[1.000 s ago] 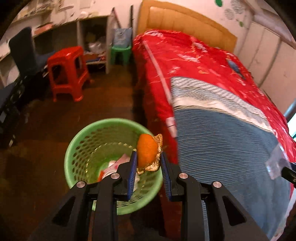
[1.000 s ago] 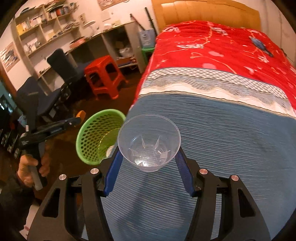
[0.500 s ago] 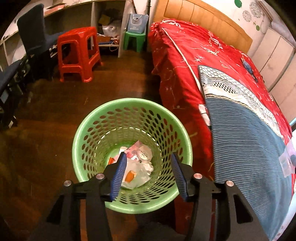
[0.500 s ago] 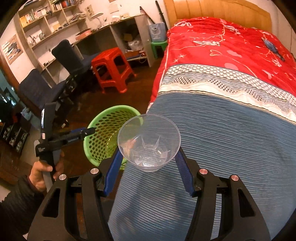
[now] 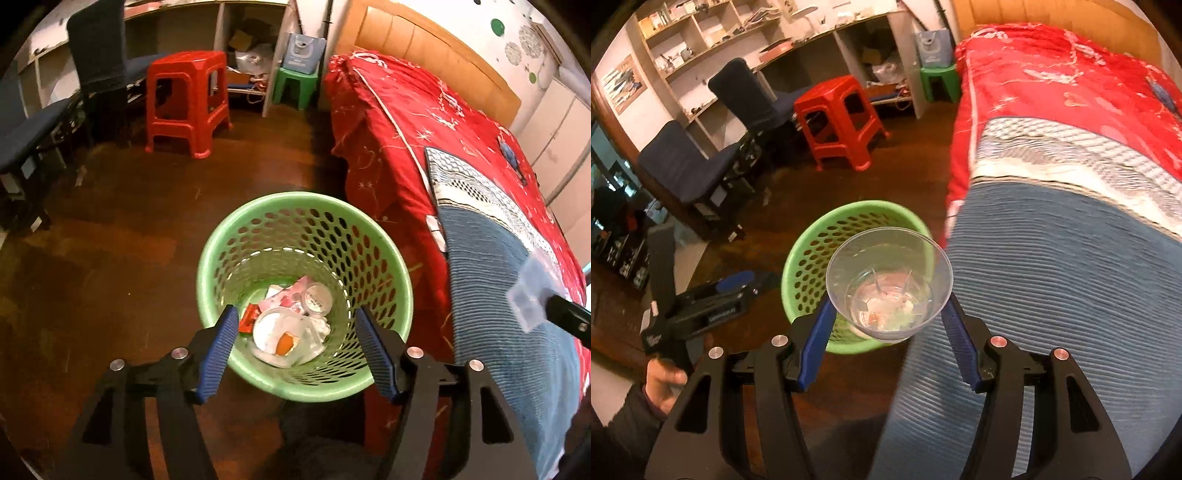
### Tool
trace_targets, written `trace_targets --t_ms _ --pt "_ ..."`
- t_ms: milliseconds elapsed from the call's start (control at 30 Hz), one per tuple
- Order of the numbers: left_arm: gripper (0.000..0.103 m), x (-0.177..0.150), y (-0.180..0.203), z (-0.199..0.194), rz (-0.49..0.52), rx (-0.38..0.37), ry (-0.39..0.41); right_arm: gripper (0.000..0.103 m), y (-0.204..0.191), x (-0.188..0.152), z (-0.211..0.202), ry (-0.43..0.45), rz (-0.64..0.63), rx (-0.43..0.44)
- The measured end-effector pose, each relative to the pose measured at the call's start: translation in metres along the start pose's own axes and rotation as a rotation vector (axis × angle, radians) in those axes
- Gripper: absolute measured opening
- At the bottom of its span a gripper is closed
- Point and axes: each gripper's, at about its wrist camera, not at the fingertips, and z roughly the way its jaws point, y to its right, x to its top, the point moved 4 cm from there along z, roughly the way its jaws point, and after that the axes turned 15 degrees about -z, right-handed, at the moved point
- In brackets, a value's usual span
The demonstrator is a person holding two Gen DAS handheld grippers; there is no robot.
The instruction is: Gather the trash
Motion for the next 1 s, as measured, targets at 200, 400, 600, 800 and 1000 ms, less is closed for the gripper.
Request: trace_targets --t_ms 200,400,600,800,1000 --pt "0.071 0.0 -0.015 -0.011 -0.022 0.024 0.037 0.06 -0.019 0.017 0.04 -0.038 -0.031 0.004" --pt "0.076 -0.001 -0.023 -0.018 -0.041 0.047 0.056 0.064 -0.023 0.029 0.064 -0.052 -0.033 0.016" --pt "0.077 -0.004 -0.024 -0.028 -0.036 0.056 0.068 0.074 -0.022 0.029 0.067 -0.037 -0.014 0.034" --pt "0.081 -0.01 -0.013 -0.044 -0.027 0.043 0.09 0.077 -0.018 0.016 0.038 -0.009 0.009 0.043" --pt "0.085 -0.021 0.006 -0.065 -0.012 0.019 0.114 0.083 -0.011 -0.003 -0.008 0.018 -0.013 -0.032"
